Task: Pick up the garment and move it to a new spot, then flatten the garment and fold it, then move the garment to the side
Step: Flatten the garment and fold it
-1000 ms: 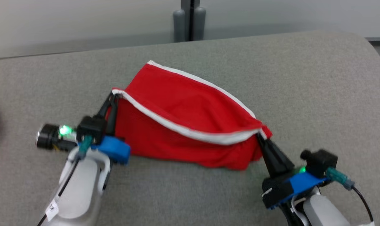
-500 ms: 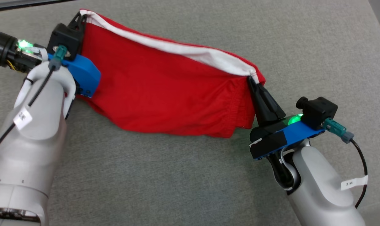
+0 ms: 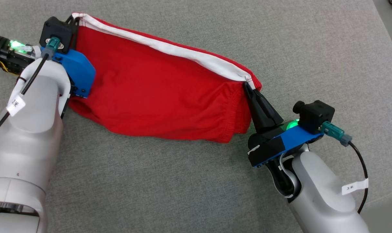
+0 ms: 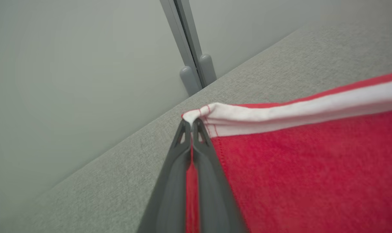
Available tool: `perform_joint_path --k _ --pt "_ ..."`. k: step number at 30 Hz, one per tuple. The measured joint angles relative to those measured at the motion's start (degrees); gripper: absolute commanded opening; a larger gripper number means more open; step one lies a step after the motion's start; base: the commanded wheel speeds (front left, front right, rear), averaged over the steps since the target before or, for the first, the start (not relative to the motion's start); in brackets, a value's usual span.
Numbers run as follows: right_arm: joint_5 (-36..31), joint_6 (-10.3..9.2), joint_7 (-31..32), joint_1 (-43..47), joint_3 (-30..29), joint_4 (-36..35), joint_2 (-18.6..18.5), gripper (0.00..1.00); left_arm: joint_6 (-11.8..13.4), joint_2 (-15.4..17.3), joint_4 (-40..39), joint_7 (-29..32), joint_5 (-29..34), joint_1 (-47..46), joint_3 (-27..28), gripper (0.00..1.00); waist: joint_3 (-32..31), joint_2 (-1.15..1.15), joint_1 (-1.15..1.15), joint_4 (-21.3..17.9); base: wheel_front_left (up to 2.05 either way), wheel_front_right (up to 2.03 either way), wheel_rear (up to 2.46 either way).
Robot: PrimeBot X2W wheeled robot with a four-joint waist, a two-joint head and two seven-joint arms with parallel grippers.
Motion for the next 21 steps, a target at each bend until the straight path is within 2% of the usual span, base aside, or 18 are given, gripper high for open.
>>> perform_joint_path --k 1,2,3,4,13,21 --pt "-0.78 0.00 0.00 -0.12 -0.03 0.04 0.02 0.04 0.09 -0.12 -0.01 -1.49 -0.25 -0.16 -0.13 1.00 -0.05 0.00 0.01 0.02 0.00 0.00 0.00" --pt "-1.32 0.00 0.00 -0.12 -0.15 0.07 -0.02 0.31 0.12 -0.34 0.25 -1.89 -0.34 -0.22 -0.20 1.00 -0.20 0.00 0.01 0.18 0.00 0.00 0.00" --pt "-1.68 0.00 0.00 -0.11 -0.40 0.02 0.02 0.89 0.20 -0.73 0.66 -2.05 -0.71 -0.21 -0.19 1.00 -0.41 0.00 0.01 0.36 0.00 0.00 0.00" --pt "-1.78 0.00 0.00 -0.08 -0.68 0.01 0.03 1.00 0.23 -0.99 0.87 -2.46 -0.89 -0.19 -0.18 1.00 -0.67 0.00 0.01 0.52 0.00 0.00 0.00" --pt "-6.12 0.00 -0.01 3.92 -7.46 -0.75 -0.05 1.00 0.45 -3.59 4.49 -3.87 -7.21 5.61 2.96 1.00 -4.64 -0.02 -0.01 3.09 0.00 0.00 0.00" --pt "-7.61 0.00 0.00 5.22 -10.68 -0.92 -0.58 1.00 0.01 -4.21 7.40 -0.37 -11.15 7.47 4.52 1.00 -4.71 -0.02 -0.01 3.07 0.00 0.00 0.00"
